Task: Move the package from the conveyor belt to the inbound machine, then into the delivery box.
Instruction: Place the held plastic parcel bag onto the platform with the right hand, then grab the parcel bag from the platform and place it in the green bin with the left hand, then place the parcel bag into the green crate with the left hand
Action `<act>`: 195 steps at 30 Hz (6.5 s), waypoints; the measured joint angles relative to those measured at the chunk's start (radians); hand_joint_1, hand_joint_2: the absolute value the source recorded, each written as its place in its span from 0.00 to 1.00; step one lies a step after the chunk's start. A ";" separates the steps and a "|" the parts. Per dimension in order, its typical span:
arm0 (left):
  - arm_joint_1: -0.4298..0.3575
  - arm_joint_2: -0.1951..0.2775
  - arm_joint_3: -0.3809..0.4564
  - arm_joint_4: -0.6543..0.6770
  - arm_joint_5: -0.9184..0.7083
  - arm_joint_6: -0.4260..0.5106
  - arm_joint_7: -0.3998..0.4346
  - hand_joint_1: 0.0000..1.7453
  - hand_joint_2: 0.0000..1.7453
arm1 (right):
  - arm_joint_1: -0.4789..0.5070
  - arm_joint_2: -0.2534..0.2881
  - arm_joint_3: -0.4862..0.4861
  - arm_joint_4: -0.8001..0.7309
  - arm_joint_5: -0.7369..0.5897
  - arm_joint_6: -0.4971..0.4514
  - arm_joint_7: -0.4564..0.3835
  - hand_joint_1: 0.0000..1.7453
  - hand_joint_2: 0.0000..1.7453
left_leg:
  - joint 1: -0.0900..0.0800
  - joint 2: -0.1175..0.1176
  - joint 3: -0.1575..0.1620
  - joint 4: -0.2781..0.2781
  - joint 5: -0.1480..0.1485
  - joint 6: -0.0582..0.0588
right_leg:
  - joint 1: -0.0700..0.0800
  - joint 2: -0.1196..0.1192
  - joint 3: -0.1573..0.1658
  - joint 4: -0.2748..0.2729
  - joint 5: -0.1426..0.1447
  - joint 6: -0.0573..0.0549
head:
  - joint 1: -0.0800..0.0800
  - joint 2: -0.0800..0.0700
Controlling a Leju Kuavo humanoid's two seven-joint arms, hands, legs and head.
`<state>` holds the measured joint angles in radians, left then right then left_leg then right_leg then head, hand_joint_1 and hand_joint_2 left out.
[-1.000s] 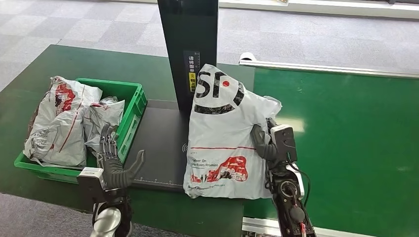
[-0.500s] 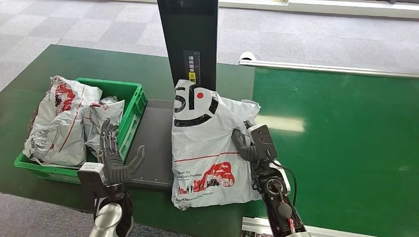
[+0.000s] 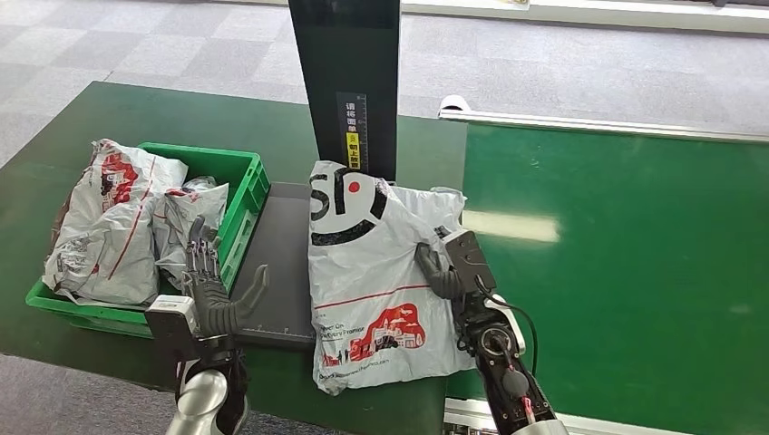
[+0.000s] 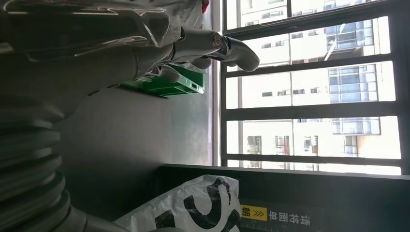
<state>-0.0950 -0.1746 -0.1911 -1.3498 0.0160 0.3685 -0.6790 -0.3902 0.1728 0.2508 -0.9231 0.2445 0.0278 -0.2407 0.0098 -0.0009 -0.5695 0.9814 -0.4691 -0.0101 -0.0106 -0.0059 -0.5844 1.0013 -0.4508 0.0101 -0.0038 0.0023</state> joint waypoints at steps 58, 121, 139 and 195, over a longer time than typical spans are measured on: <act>-0.341 -0.137 -0.415 0.524 -0.769 -0.015 0.266 0.00 1.00 | 0.305 -0.003 -0.140 -0.826 -0.068 -0.254 -0.370 0.00 1.00 | -0.001 0.002 -0.002 0.001 -0.001 0.001 | -0.002 0.002 -0.003 0.000 0.001 0.001 | 0.000 0.000; -0.399 -0.178 -0.316 0.707 -0.748 -0.232 0.181 1.00 1.00 | 0.232 0.047 -0.166 -0.780 -0.026 -0.178 -0.315 0.00 1.00 | -0.002 0.002 -0.002 0.000 -0.001 0.001 | -0.002 0.002 -0.002 0.000 0.001 0.001 | 0.000 0.000; -0.323 -0.150 -0.246 0.463 -0.513 -0.210 0.111 1.00 1.00 | 0.234 0.047 -0.177 -0.778 -0.040 -0.190 -0.310 0.00 1.00 | -0.001 0.002 -0.002 0.000 -0.001 0.001 | -0.002 0.002 -0.002 0.000 0.001 0.001 | 0.000 0.000; -0.194 0.083 0.180 -0.522 -0.200 0.302 -0.017 1.00 1.00 | 0.262 0.032 -0.177 -0.729 -0.120 -0.259 -0.357 0.00 1.00 | 0.000 0.003 -0.002 0.000 0.000 0.000 | 0.000 0.003 -0.003 0.000 0.001 0.000 | 0.000 0.000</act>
<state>-0.2892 -0.0916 -0.0114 -1.8720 -0.1837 0.6709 -0.6955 -0.1282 0.2044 0.0741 -1.6520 0.1247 -0.2316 -0.5982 0.0098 0.0018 -0.5716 0.9815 -0.4690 -0.0099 -0.0106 -0.0031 -0.5876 1.0017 -0.4501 0.0103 -0.0036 0.0023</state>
